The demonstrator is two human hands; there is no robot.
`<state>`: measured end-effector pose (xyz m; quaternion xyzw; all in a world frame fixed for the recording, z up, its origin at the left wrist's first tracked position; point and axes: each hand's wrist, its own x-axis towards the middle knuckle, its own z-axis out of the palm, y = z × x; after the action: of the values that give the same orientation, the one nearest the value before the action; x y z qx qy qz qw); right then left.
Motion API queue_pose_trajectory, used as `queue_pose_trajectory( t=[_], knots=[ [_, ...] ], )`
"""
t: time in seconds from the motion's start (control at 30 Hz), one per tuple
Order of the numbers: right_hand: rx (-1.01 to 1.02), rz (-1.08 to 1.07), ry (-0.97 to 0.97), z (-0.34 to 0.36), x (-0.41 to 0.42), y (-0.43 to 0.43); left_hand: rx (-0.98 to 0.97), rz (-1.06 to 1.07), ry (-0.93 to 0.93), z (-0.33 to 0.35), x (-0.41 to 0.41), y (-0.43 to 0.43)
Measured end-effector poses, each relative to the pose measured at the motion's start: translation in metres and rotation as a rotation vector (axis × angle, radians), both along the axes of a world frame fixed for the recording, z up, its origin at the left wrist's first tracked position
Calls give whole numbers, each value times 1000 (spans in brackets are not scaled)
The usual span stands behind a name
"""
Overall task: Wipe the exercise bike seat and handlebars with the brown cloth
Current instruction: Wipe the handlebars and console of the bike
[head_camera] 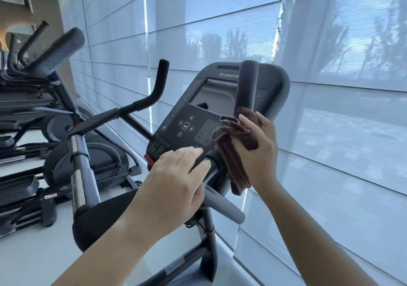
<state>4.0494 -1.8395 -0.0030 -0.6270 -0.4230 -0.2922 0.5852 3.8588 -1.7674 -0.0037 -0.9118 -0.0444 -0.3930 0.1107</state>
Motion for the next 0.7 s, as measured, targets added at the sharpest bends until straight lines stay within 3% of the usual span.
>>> queue_pose_trajectory(
  t=[0.23, 0.33, 0.5, 0.7],
  knots=[
    [118, 70, -25, 79, 37, 11, 53, 56, 8, 6, 30, -20],
    [101, 175, -52, 58, 40, 5, 71, 70, 25, 8, 40, -22],
    [141, 295, 92, -11, 23, -2, 107, 111, 68, 0, 42, -21],
    [192, 221, 66, 70, 48, 16, 82, 122, 70, -7, 39, -20]
  ],
)
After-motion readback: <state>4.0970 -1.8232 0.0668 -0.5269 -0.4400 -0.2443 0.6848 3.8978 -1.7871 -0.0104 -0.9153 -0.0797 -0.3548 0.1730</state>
